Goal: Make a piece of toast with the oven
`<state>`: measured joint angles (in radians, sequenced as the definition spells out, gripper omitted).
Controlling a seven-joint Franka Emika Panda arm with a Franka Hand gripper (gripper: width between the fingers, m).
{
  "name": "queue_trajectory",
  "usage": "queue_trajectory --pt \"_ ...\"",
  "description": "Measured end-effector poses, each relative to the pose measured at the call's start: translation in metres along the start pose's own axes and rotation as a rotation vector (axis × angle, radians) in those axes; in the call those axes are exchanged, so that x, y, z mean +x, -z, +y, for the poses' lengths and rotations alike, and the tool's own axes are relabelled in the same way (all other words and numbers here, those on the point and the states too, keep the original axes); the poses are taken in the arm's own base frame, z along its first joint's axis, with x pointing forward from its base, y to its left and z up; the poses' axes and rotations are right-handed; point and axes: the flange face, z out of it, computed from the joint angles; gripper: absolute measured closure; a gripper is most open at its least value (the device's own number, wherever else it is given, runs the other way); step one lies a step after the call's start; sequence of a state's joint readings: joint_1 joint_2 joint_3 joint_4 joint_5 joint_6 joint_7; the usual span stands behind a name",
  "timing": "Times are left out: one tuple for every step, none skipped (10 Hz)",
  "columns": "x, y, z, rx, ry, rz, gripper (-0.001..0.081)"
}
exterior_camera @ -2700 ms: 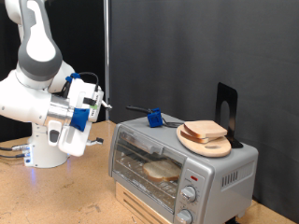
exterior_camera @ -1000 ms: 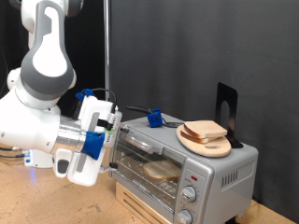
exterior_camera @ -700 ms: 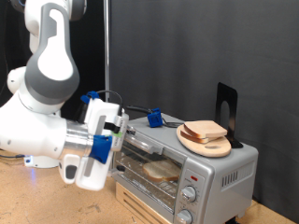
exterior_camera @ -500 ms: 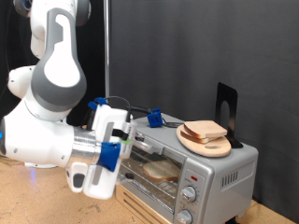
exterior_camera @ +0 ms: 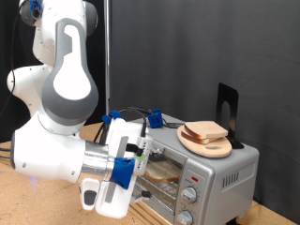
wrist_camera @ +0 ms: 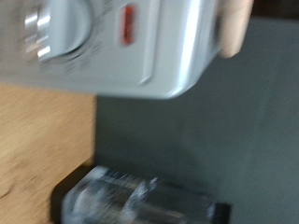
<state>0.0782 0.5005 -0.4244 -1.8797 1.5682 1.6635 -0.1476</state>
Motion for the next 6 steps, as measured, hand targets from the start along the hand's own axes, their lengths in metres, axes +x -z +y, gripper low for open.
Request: queue_trajectory --pt "0.003 0.001 -0.002 0.006 -0.004 -0.024 -0.0002" --pt "0.012 -0.002 -0.006 0.008 0.003 -0.016 -0.0002" --pt "0.025 -0.008 -0.009 0.006 0.013 0.022 -0.0002" --pt "0.036 -0.014 -0.011 -0.001 0.022 0.056 -0.0002" --pt "0.047 -0.02 -0.012 -0.012 0.027 0.07 -0.0002" --pt "0.058 -0.024 -0.014 -0.022 0.03 0.072 -0.0002"
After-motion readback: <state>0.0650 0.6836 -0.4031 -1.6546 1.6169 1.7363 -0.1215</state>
